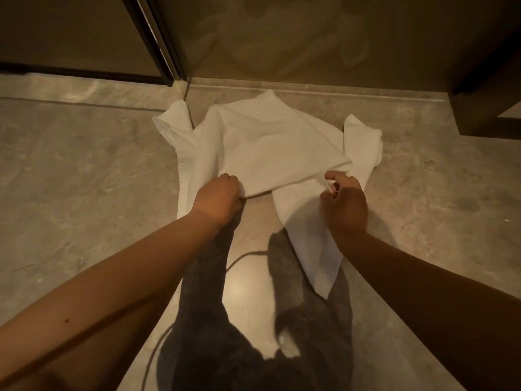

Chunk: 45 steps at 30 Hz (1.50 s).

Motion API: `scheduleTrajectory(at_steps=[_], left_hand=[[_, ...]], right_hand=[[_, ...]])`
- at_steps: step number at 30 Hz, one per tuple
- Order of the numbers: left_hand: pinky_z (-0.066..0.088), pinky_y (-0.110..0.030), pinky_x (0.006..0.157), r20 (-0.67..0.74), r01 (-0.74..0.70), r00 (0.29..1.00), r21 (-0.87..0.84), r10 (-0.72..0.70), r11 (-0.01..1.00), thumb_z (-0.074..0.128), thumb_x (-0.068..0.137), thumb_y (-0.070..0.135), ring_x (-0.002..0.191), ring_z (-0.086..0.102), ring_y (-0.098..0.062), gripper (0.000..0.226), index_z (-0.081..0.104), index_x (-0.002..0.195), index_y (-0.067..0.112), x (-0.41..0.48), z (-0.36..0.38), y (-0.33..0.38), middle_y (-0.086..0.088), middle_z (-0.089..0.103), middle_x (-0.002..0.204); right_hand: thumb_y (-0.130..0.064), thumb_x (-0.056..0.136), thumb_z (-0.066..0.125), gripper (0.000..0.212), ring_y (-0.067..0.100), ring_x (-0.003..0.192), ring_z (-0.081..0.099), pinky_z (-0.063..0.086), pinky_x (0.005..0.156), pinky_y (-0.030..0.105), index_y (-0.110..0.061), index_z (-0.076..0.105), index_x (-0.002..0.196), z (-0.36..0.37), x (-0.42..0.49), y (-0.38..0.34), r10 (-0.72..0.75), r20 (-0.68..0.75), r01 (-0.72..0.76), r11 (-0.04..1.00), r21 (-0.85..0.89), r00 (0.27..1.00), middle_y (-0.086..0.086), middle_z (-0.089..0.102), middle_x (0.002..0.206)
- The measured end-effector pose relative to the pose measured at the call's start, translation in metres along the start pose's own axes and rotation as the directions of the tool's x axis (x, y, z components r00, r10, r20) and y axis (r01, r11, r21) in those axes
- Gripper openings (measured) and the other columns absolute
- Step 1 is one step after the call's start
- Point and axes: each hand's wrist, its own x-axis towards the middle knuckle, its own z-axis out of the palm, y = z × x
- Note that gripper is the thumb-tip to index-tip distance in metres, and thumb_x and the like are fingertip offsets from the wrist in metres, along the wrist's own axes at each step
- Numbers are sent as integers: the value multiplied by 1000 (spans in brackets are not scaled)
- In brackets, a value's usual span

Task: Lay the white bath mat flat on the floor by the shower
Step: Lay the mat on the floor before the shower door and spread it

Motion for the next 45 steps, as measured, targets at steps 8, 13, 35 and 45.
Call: scheduleTrajectory(at_steps=[8,13,35,45], left_hand=[[42,-34,69,-76,-81,994,-29,79,996,61,84,18,85,54,-27,18,59,99,9,-30,-27,-36,-11,56,98],[40,-33,68,-77,-112,991,23,113,993,62,82,17,84,53,-28,17,59,98,11,-61,-42,-57,-11,58,98],[48,-36,83,338,-198,938,350,74,915,52,88,31,99,56,-24,30,54,114,18,-116,-25,-62,-4,56,109],[10,-40,116,-59,-354,933,38,355,935,27,101,42,146,8,-23,56,17,151,19,-47,-30,40,-3,12,160]], right_hand=[[1,88,50,29,6,90,48,36,80,4,-9,68,108,-38,-8,-18,-342,17,341,939,31,940,-1,50,99],[-2,89,51,30,11,86,46,40,75,22,-10,67,113,-66,-27,-18,-511,156,527,845,-89,845,-1,47,96],[-33,93,52,26,10,76,51,43,64,23,-14,65,105,-60,-83,11,-570,713,827,562,-24,408,1,57,88],[-16,92,50,27,24,107,52,45,79,33,-15,61,116,-60,6,-1,-459,406,594,736,-325,790,5,58,117]])
